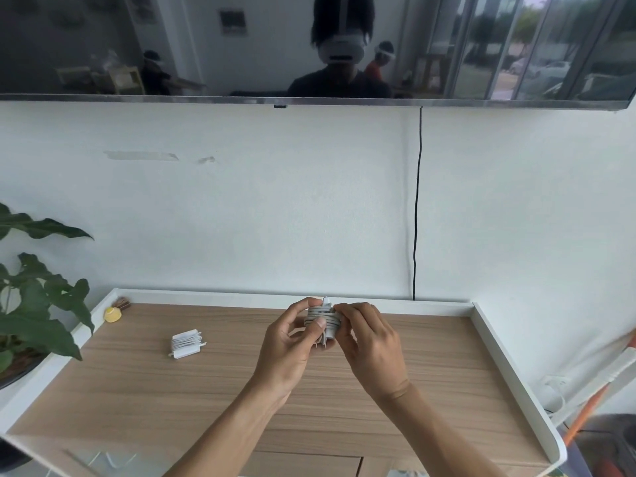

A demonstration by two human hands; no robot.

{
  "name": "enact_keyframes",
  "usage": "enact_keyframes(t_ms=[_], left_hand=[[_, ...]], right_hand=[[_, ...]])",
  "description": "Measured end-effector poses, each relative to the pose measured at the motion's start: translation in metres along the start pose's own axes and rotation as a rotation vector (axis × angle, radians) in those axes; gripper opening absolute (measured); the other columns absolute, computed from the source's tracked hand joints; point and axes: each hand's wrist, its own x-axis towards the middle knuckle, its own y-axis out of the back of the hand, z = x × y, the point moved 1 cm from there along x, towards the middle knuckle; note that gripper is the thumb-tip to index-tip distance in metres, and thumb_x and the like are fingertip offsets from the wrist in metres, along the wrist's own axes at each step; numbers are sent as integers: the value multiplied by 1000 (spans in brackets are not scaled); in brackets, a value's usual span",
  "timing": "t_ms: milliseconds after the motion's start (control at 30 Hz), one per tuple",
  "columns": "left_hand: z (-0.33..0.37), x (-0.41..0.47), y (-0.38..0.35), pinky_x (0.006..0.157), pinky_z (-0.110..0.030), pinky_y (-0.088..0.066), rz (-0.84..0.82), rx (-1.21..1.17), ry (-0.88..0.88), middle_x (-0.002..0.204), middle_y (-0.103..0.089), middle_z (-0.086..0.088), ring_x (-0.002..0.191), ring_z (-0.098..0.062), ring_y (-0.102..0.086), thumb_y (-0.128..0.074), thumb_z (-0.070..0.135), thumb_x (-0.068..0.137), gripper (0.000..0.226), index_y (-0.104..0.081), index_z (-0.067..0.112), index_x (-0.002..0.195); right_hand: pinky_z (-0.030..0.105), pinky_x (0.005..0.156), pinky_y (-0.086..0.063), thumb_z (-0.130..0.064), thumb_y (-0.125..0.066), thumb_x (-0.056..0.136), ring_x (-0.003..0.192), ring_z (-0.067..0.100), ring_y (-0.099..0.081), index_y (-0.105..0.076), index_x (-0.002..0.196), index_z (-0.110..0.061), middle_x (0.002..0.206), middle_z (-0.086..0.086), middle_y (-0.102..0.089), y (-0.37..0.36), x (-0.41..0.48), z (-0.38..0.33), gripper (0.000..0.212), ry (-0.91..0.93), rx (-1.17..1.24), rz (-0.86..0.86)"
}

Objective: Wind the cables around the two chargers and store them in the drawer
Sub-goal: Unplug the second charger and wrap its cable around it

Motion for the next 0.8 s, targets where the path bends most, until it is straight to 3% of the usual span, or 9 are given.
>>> enact_keyframes(t_ms=[233,500,800], left_hand=[[2,3,5,86,-56,-55,11,28,-18,87,-73,-7,84,-25,-71,-64,2,88,25,-68,17,108],[-1,3,1,84,-51,-57,5,28,-40,90,-74,-8,88,-26,-70,-63,3,88,25,-69,18,107],[-10,2,4,81,-49,-58,16,35,-61,97,-72,-14,86,-22,-69,-60,1,89,23,-68,13,107]], right_hand=[[27,61,-51,-15,-52,91,73,15,-61,-64,99,-11,86,-1,-64,4,6,-2,15,-27,104,-27],[26,45,-42,-16,-50,90,63,15,-55,-61,90,-15,77,-3,-60,3,10,-7,10,-36,-44,23],[30,59,-45,-11,-53,88,73,19,-52,-53,98,-16,84,0,-57,3,12,-2,11,11,101,-118]])
